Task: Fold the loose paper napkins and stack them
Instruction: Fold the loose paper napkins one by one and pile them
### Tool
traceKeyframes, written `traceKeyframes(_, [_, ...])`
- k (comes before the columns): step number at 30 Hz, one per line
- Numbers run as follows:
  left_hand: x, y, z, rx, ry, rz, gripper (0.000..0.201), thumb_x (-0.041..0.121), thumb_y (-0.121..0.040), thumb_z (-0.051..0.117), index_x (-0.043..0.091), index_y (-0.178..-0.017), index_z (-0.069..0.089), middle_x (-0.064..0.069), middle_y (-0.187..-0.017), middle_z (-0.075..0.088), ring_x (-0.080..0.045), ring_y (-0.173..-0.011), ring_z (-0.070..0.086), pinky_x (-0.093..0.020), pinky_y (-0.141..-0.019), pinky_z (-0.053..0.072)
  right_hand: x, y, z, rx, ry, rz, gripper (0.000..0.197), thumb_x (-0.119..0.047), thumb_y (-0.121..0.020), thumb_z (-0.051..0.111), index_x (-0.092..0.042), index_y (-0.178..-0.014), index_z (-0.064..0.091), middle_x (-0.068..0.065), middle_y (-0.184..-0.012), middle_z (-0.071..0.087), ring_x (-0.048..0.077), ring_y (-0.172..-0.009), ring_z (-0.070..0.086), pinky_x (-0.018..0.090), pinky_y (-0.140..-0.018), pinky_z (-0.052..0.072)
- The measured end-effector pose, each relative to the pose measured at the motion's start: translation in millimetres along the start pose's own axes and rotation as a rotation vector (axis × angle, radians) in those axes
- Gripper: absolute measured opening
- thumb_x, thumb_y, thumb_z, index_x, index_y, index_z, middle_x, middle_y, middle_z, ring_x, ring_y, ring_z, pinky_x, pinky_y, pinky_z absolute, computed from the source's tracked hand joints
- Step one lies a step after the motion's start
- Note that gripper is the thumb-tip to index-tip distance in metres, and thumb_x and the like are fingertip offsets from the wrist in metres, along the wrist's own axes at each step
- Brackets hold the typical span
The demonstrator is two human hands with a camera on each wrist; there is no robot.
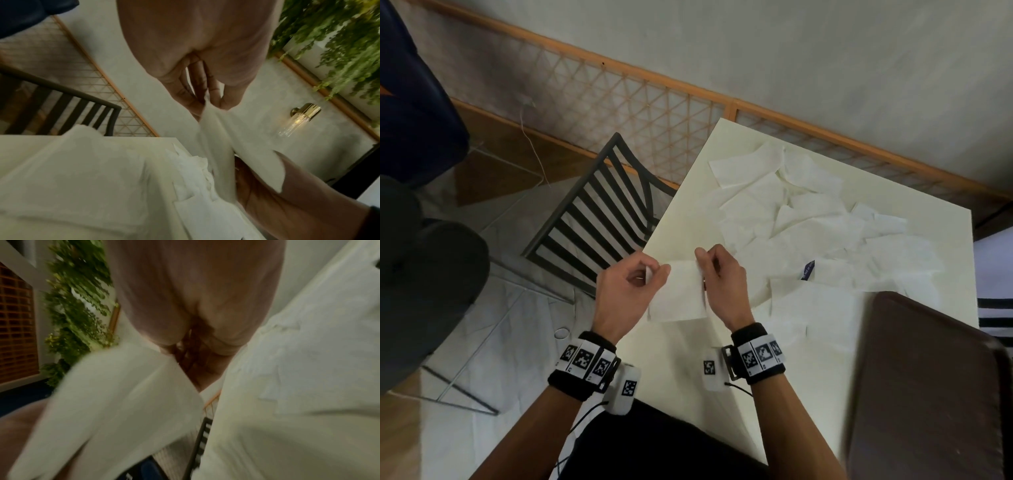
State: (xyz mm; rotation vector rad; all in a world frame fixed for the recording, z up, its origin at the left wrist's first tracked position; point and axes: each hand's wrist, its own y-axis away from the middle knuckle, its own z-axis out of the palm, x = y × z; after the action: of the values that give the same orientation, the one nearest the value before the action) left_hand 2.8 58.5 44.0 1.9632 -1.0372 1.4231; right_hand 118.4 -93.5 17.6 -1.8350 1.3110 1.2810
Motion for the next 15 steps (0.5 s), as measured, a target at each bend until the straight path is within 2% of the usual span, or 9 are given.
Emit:
traceKeyframes(1, [-7, 1, -1, 0.014, -0.038, -0.011, 0.016, 0.02, -0.093, 0.085, 0.019, -0.084, 0.073, 0.005, -0.08, 0.075, -0.013, -0.072, 0.073, -0.024, -0.069, 0.06, 6, 0, 9, 0.004, -0.017, 0.028, 0.033, -0.043, -0.112, 0.06, -0.02, -0.089, 0.053, -0.007, -0.064, 0.06, 0.009, -0.058, 0.055, 0.036, -0.062, 0.053])
traceKeyframes(2, [-15, 1, -1, 0.028, -0.071, -0.032, 0.016, 0.021, -0.092, 0.086, 0.021, -0.084, 0.072, 0.005, -0.081, 0.075, -0.011, -0.074, 0.073, -0.023, -0.069, 0.06, 10, 1, 17, -0.001, -0.04, 0.044, 0.026, -0.041, -0.112, 0.06, -0.02, -0.098, 0.054, -0.005, -0.066, 0.063, 0.009, -0.057, 0.058, 0.039, -0.062, 0.055])
traceKeyframes(3, [-24, 0, -3, 0.035, -0.109, -0.06, 0.017, 0.023, -0.09, 0.088, 0.024, -0.086, 0.071, 0.007, -0.082, 0.076, -0.009, -0.077, 0.074, -0.021, -0.07, 0.06, 15, 2, 24, -0.022, -0.058, 0.049, 0.019, -0.037, -0.112, 0.061, -0.021, -0.106, 0.053, -0.005, -0.068, 0.065, 0.007, -0.057, 0.059, 0.034, -0.06, 0.054])
traceKeyframes(5, [-42, -2, -6, 0.033, -0.218, -0.116, 0.022, 0.027, -0.088, 0.089, 0.03, -0.092, 0.068, 0.009, -0.082, 0.074, -0.003, -0.075, 0.071, -0.018, -0.066, 0.056, 21, 1, 37, -0.095, -0.033, 0.036, 0.017, -0.027, -0.11, 0.064, -0.021, -0.117, 0.049, -0.005, -0.068, 0.065, 0.005, -0.055, 0.059, 0.02, -0.058, 0.047])
traceKeyframes(7, [-60, -4, -11, 0.018, -0.307, -0.156, 0.027, 0.025, -0.086, 0.09, 0.029, -0.099, 0.067, 0.009, -0.077, 0.068, -0.002, -0.067, 0.065, -0.016, -0.064, 0.052, 28, -1, 49, -0.18, 0.056, 0.03, 0.016, -0.018, -0.108, 0.065, -0.02, -0.116, 0.051, -0.001, -0.066, 0.066, 0.006, -0.054, 0.06, 0.017, -0.058, 0.045])
traceKeyframes(9, [-75, -6, -14, -0.02, -0.382, -0.196, 0.032, 0.022, -0.087, 0.088, 0.025, -0.11, 0.066, 0.007, -0.083, 0.068, -0.004, -0.071, 0.066, -0.03, -0.076, 0.06, 32, -3, 62, -0.256, 0.157, 0.038, 0.009, -0.014, -0.107, 0.061, -0.02, -0.113, 0.056, 0.005, -0.072, 0.069, 0.016, -0.062, 0.066, 0.028, -0.063, 0.051])
traceKeyframes(11, [-86, -9, -15, -0.064, -0.468, -0.225, 0.038, 0.021, -0.089, 0.086, 0.021, -0.119, 0.063, 0.002, -0.092, 0.07, -0.018, -0.082, 0.069, -0.043, -0.088, 0.06, 32, -2, 73, -0.318, 0.266, 0.041, 0.008, -0.014, -0.108, 0.055, -0.018, -0.114, 0.058, 0.01, -0.083, 0.07, 0.029, -0.071, 0.069, 0.044, -0.068, 0.059])
traceKeyframes(13, [-91, -10, -14, -0.105, -0.519, -0.249, 0.043, 0.019, -0.089, 0.085, 0.017, -0.125, 0.062, -0.003, -0.106, 0.069, -0.024, -0.094, 0.068, -0.045, -0.096, 0.057, 29, 0, 75, -0.342, 0.39, 0.025, 0.013, -0.013, -0.108, 0.048, -0.015, -0.118, 0.057, 0.014, -0.094, 0.07, 0.036, -0.078, 0.069, 0.051, -0.074, 0.061])
traceKeyframes(15, [-93, -7, -10, -0.112, -0.607, -0.22, 0.049, 0.015, -0.085, 0.087, 0.012, -0.128, 0.062, -0.011, -0.128, 0.057, -0.032, -0.114, 0.06, -0.045, -0.104, 0.052, 26, 1, 75, -0.37, 0.492, 0.013, 0.02, -0.007, -0.107, 0.044, -0.012, -0.124, 0.053, 0.017, -0.104, 0.068, 0.04, -0.086, 0.067, 0.053, -0.08, 0.059])
